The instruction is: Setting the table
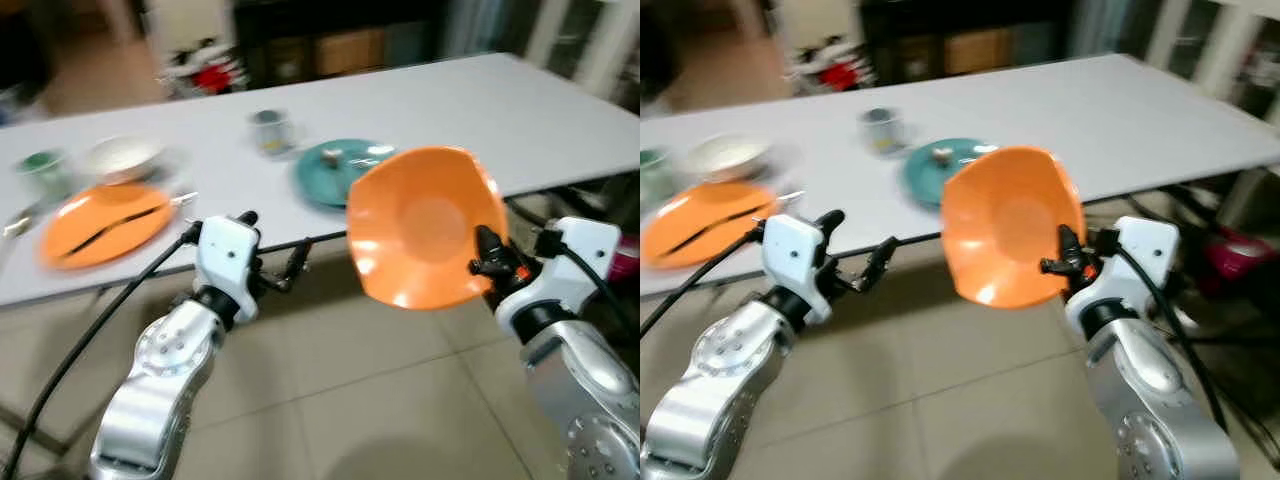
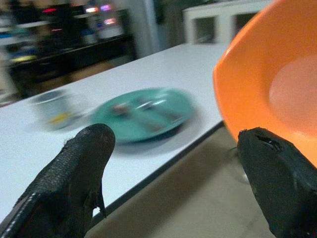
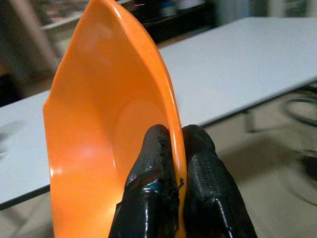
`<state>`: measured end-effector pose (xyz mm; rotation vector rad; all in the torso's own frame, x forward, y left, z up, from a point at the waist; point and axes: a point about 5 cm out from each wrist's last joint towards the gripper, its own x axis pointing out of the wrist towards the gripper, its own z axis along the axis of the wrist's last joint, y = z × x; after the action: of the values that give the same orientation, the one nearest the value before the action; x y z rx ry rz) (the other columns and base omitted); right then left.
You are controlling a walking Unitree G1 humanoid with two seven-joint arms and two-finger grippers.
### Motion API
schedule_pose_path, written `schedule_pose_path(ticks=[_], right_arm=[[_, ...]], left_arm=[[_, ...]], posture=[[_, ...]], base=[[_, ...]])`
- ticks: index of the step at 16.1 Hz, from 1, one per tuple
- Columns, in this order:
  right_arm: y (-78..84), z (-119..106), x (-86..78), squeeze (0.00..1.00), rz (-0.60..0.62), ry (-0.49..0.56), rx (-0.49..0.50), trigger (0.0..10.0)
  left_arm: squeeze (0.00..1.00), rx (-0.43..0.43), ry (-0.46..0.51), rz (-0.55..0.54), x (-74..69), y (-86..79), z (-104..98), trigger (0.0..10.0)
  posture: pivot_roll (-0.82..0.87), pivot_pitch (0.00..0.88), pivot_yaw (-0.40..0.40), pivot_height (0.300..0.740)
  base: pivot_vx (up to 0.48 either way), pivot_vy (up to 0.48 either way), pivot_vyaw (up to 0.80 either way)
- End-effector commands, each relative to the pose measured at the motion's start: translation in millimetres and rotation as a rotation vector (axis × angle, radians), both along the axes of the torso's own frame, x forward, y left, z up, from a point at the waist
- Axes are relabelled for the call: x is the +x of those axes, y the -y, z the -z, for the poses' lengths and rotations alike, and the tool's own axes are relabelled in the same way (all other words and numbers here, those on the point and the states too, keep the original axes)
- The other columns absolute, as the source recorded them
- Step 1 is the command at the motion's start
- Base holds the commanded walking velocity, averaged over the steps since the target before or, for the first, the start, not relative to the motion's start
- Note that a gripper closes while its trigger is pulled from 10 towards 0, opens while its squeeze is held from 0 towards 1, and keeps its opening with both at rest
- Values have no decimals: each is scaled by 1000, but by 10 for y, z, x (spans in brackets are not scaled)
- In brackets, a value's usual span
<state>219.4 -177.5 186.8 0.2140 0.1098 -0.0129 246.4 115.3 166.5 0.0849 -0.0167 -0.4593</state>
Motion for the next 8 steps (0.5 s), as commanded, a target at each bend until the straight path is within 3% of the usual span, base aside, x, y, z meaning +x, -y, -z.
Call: schedule_pose_path(ticks=[1, 8], right_arm=[[-1, -99, -5, 0, 6, 55, -4, 10000], [11, -119, -3, 0, -4, 64, -9, 10000]], left_arm=[[0, 15, 7, -7, -9, -25, -9, 10000], [0, 11, 6, -23, -26, -30, 3, 10000]], posture=[[16, 0, 60, 740], [15, 0, 48, 740]], base=[[304, 0, 0], [304, 0, 0]])
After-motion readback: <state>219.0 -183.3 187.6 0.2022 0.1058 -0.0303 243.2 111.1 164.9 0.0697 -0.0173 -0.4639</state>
